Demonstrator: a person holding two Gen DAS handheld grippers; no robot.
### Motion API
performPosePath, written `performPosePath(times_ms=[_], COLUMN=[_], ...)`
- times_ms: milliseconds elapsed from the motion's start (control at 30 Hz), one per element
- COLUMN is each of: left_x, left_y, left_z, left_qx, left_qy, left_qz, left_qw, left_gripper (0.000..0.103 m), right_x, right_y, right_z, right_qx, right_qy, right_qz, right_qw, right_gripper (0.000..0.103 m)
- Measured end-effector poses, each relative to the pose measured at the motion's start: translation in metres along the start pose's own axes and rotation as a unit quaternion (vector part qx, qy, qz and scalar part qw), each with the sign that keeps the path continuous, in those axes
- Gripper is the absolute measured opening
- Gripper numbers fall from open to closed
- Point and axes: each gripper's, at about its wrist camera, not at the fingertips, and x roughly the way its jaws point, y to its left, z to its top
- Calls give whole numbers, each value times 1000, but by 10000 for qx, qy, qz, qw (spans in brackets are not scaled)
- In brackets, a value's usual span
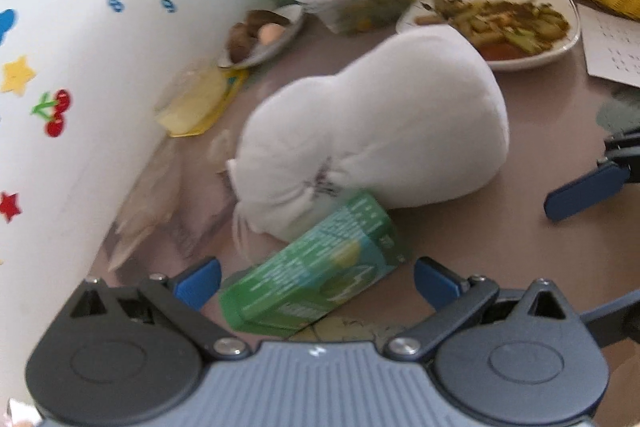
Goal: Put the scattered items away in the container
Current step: 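Close the left tool on the green medicine box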
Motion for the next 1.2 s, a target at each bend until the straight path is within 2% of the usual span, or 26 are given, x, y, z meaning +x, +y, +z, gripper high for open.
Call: performPosePath(times_ms=[100,233,300,433,567,867,1200], left_x=[10,11,11,12,10,1,-14], left_y=[0,-1,0,6,7,3,-3], left_z=[1,-1,-3,-8,-13,-26,-50], left_qx=[66,-27,-222,-734,-918,-1195,-1718], left_qy=[171,183,206,240,247,174,75], left_qz=[-137,-315,-381,-549,-448,-125,-115], left_qw=[9997,9993,9988,9955,9945,9926,9850], left_gripper=[103,101,92,83,75,75,77], right_x=[0,0,0,2,3,3,5], right_y=[0,-1,-1,-2,-2,-3,-3], right_z=[0,1,1,2,3,2,2], right_qx=[2,12,17,17,23,37,43], right_qy=[1,0,0,6,6,2,0], right_qz=[4,15,21,32,40,57,66], right_qw=[10000,10000,10000,10000,10000,10000,10000], right_gripper=[103,103,103,103,103,103,103])
